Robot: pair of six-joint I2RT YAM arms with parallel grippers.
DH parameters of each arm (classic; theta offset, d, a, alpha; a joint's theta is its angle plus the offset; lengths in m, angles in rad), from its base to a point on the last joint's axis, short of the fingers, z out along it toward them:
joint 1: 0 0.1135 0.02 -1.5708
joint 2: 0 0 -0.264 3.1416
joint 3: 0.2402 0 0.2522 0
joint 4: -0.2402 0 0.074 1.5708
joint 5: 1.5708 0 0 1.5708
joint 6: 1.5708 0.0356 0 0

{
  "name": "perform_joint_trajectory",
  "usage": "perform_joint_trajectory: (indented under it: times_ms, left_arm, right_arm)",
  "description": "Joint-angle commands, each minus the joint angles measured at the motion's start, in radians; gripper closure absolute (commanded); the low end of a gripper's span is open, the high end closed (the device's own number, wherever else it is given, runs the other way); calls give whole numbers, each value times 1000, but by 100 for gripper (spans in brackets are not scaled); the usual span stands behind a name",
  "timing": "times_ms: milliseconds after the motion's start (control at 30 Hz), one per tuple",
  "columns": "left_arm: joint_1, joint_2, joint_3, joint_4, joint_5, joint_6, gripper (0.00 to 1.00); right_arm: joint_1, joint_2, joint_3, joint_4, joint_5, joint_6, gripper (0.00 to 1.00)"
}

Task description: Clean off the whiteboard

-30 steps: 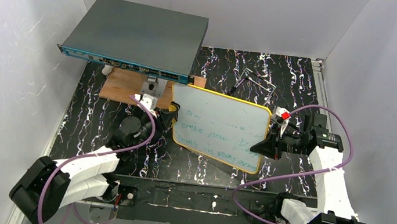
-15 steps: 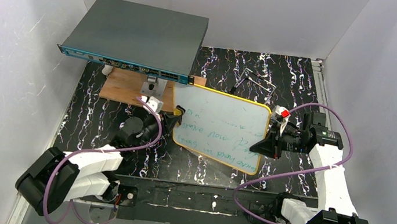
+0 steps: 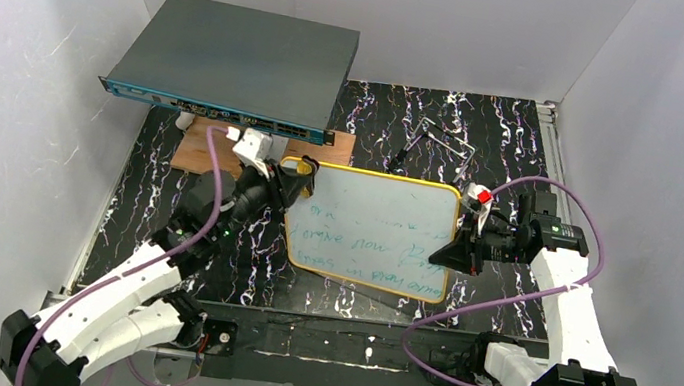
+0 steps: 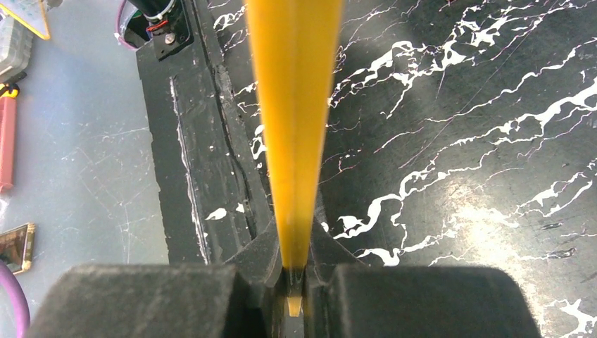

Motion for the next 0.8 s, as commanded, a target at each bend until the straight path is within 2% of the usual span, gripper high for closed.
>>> perform_joint_trajectory:
  times_ms: [0, 100, 233, 400, 567, 767]
  left_arm:
    - [8, -6, 131, -337, 46, -99, 100]
    - [8, -24, 80, -301, 126, -96, 100]
    - [7, -68, -12, -227, 151, -38, 100]
    - [-26, -89, -148, -56, -8, 60, 100]
    - [-50, -3, -213, 208, -66, 84, 100]
    - [-125, 156, -181, 356, -94, 120, 100]
  right_arm:
    - [9, -8, 13, -11, 14, 16, 99]
    - [10, -11, 10, -10, 13, 19, 99]
    - [10, -11, 8, -8, 15, 22, 99]
    - [10, 3, 11, -11, 2, 20, 99]
    - [10, 12, 14, -27, -10, 3, 99]
    - [39, 27, 11, -29, -9, 2, 99]
